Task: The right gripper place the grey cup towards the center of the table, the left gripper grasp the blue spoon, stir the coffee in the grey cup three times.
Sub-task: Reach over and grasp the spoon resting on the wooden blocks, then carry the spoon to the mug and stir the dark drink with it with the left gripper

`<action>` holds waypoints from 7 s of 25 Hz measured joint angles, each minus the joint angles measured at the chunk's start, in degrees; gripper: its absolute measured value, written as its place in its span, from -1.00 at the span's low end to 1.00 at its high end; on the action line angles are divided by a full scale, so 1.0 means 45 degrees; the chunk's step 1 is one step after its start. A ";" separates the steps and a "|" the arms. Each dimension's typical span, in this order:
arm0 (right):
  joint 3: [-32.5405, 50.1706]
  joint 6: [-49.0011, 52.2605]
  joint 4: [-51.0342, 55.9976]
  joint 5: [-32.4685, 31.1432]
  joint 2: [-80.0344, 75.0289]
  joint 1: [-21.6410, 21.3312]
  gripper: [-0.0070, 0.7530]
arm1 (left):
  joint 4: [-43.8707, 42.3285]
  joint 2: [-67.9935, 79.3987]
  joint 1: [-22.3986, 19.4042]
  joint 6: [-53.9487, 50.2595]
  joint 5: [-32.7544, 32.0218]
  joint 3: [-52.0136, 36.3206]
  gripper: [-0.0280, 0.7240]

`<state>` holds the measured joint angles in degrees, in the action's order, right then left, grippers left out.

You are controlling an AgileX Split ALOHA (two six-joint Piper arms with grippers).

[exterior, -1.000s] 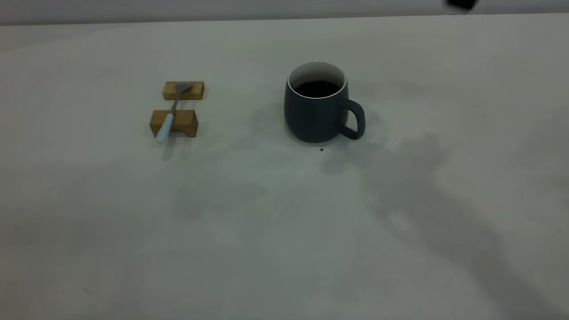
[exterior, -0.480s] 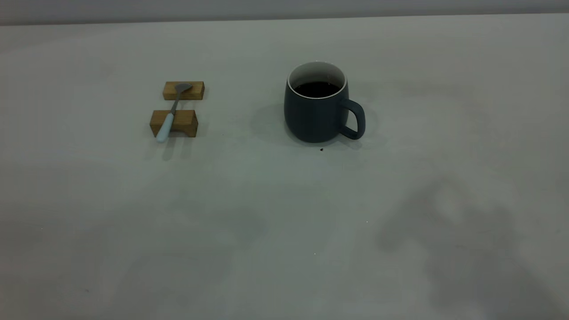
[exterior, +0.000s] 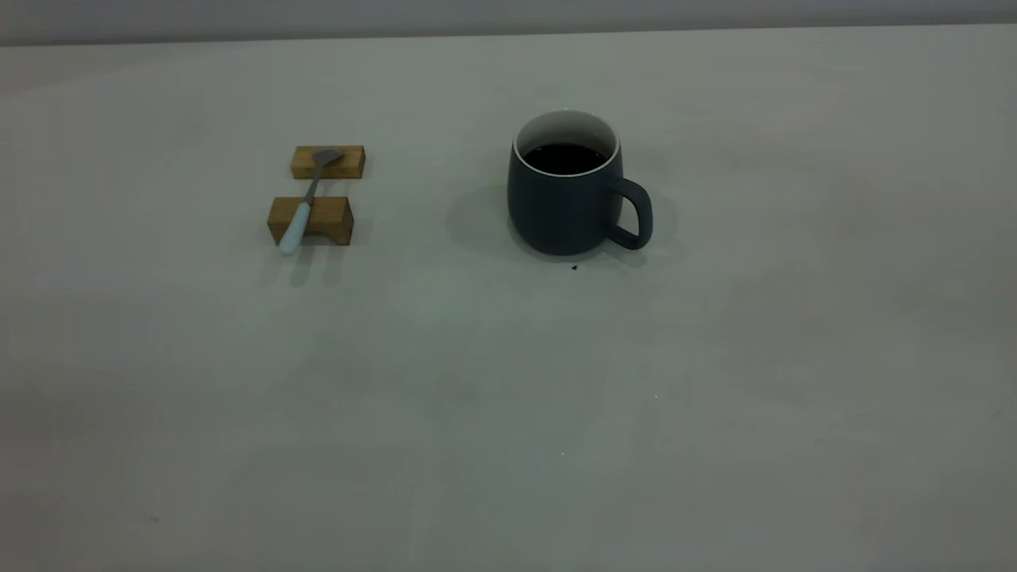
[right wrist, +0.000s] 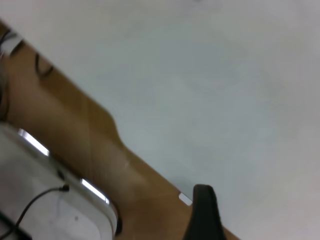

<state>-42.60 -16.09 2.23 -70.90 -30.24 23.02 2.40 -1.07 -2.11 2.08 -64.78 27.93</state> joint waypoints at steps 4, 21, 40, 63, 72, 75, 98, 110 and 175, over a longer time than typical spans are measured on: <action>0.1162 0.0515 0.0190 0.0000 0.2282 -0.1392 0.64 | 0.0000 0.0000 0.0000 0.0000 0.0000 0.0000 0.48; 0.3488 0.1706 0.0830 0.1381 0.6462 -0.4891 0.63 | 0.0000 0.0000 0.0000 0.0000 0.0000 0.0000 0.48; 0.3488 0.1761 0.0830 0.1381 0.6462 -0.4890 0.26 | 0.0000 0.0000 0.0000 0.0000 0.0000 0.0000 0.48; 0.3488 0.1761 0.0830 0.1381 0.6462 -0.4890 -0.36 | -0.1295 0.0827 0.0235 -0.1214 0.0422 0.0496 0.52; 0.3488 0.1761 0.0830 0.1381 0.6462 -0.4890 -0.36 | -0.1596 0.9083 0.0235 -0.1327 0.2576 0.2947 0.85; 0.3488 0.1761 0.0830 0.1381 0.6462 -0.4890 -0.36 | -0.1470 1.2107 0.0235 -0.1115 0.3646 0.3845 0.85; 0.3488 0.1761 0.0830 0.1381 0.6462 -0.4890 -0.36 | 0.0667 2.5204 0.2732 -0.0717 0.9125 0.7249 0.81; 0.3488 0.1761 0.0830 0.1381 0.6462 -0.4890 -0.36 | 0.1258 2.8055 0.3366 -0.1194 1.1003 0.8101 0.73; 0.3488 0.1761 0.0830 0.1381 0.6462 -0.4890 -0.35 | 1.7136 3.0338 0.4082 -1.3459 0.1497 1.5718 -0.50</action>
<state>-26.90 -8.17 5.97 -64.68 -1.16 1.01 79.51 135.45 16.26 -58.48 -58.04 98.67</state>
